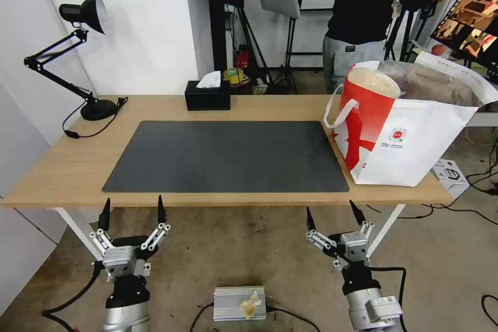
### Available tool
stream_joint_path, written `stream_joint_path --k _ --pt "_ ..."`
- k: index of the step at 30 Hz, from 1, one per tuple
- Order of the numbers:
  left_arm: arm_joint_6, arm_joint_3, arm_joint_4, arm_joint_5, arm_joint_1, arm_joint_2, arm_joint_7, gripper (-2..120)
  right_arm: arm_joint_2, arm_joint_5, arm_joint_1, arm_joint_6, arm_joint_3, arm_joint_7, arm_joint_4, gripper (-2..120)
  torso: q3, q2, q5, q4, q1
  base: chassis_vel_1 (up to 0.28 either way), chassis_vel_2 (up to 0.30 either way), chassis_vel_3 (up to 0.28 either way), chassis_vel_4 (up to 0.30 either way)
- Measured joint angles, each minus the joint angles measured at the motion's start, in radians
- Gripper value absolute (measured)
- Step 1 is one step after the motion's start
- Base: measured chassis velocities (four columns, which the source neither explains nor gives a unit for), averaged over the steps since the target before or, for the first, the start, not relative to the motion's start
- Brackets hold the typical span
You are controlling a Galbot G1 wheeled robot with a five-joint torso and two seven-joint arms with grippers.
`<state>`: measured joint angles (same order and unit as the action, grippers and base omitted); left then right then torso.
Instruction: Pick up the trash from the table and place it into the takeout bag.
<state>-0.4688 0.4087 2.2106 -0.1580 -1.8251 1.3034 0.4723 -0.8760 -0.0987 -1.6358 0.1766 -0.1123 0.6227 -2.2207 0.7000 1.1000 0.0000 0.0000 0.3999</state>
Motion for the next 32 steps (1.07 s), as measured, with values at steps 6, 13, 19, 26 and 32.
stream_joint_path --k 6,13,19,26,32 --pt "-0.006 -0.028 -0.012 -0.008 -0.008 0.007 -0.004 100 0.000 0.000 0.000 0.000 0.000 0.000 0.000 100 0.000 0.000 0.0000 0.0000 0.000 0.000 0.000 0.000 0.000" --pt "-0.008 -0.039 -0.026 -0.010 -0.010 0.001 -0.011 100 0.000 0.000 0.000 0.000 0.000 0.000 0.000 100 0.000 0.000 0.0000 0.0000 0.000 0.000 0.000 0.000 0.000" --pt "-0.009 -0.032 -0.029 -0.010 -0.011 -0.005 -0.018 100 0.000 0.000 0.000 0.000 0.000 0.000 0.000 100 0.000 0.000 0.0000 0.0000 0.000 0.000 0.000 0.000 0.000" --pt "-0.009 -0.032 -0.029 -0.009 -0.011 -0.005 -0.018 100 0.000 0.000 0.000 0.000 0.000 0.000 0.000 100 0.000 0.000 0.0000 0.0001 0.000 0.000 0.000 0.000 0.000" --pt "-0.009 -0.031 -0.029 -0.008 -0.011 -0.006 -0.019 100 0.000 0.000 0.000 0.000 0.000 0.000 0.000 100 0.000 0.000 0.0000 0.0000 0.000 0.000 0.000 0.000 0.000"
